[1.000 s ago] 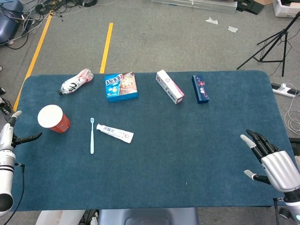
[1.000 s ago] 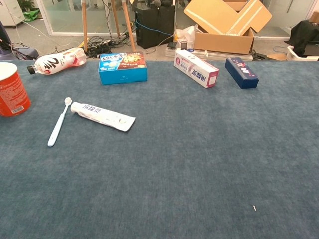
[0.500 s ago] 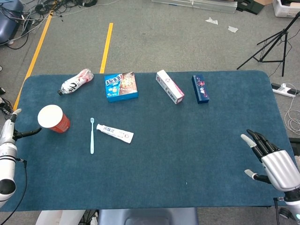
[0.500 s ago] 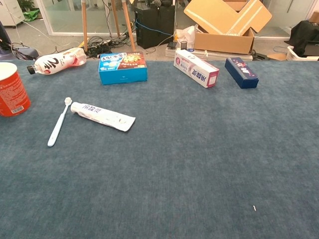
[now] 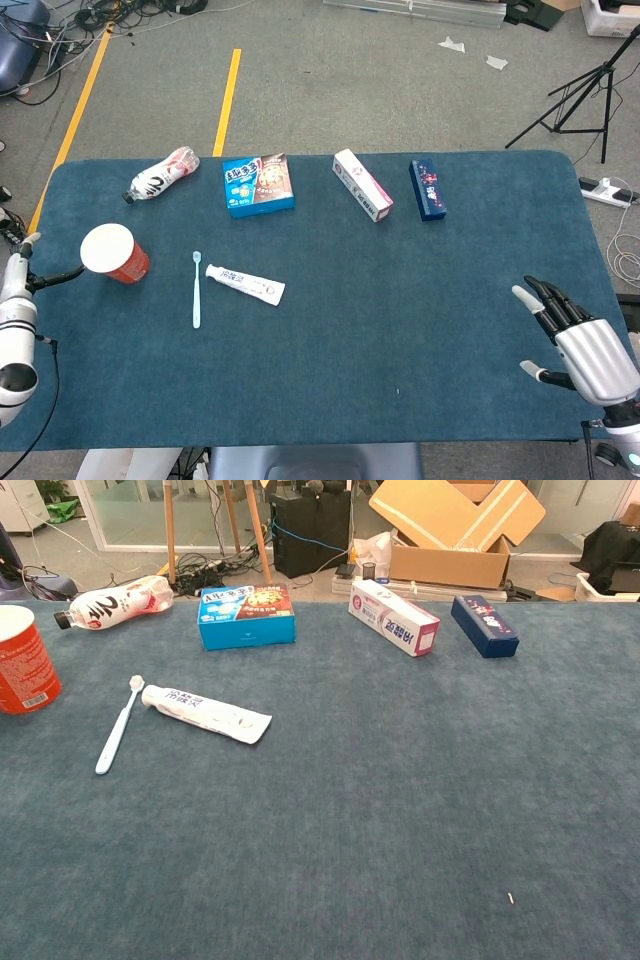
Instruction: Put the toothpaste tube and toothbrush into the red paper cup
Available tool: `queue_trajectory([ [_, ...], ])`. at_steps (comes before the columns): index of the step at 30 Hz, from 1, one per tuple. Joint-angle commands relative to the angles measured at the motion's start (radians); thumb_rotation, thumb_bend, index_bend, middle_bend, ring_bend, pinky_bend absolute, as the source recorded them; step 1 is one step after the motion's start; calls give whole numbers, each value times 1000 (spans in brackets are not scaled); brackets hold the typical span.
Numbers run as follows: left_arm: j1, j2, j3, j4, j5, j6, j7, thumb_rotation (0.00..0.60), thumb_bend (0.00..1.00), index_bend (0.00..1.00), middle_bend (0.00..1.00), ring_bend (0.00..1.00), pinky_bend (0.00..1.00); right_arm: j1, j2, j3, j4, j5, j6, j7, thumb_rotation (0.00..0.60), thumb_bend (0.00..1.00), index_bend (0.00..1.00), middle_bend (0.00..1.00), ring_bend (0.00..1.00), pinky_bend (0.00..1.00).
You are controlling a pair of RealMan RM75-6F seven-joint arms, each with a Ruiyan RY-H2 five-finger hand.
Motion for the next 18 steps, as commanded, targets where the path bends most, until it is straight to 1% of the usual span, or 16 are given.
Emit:
queue_trajectory([
  [1, -12, -15, -11, 24, -24, -35, -10, 600, 0, 0, 0, 0, 0, 0, -1, 0, 1, 0, 1, 1, 600, 0, 0, 68, 110, 443],
  [9, -26, -30, -30, 23, -34, -100, -40, 600, 0, 0, 0, 0, 0, -1, -4, 0, 9, 2, 2, 13, 600, 0, 2, 68, 111, 442],
  [13, -26, -33, -46, 13, -16, -124, -71, 600, 0, 0, 0, 0, 0, -1, -7, -1, 14, 1, 3, 19, 600, 0, 4, 68, 110, 443],
  [18, -24, -35, -52, 1, 13, -130, -95, 600, 0, 0, 0, 0, 0, -2, -8, -1, 21, 3, 4, 27, 600, 0, 4, 69, 110, 442],
])
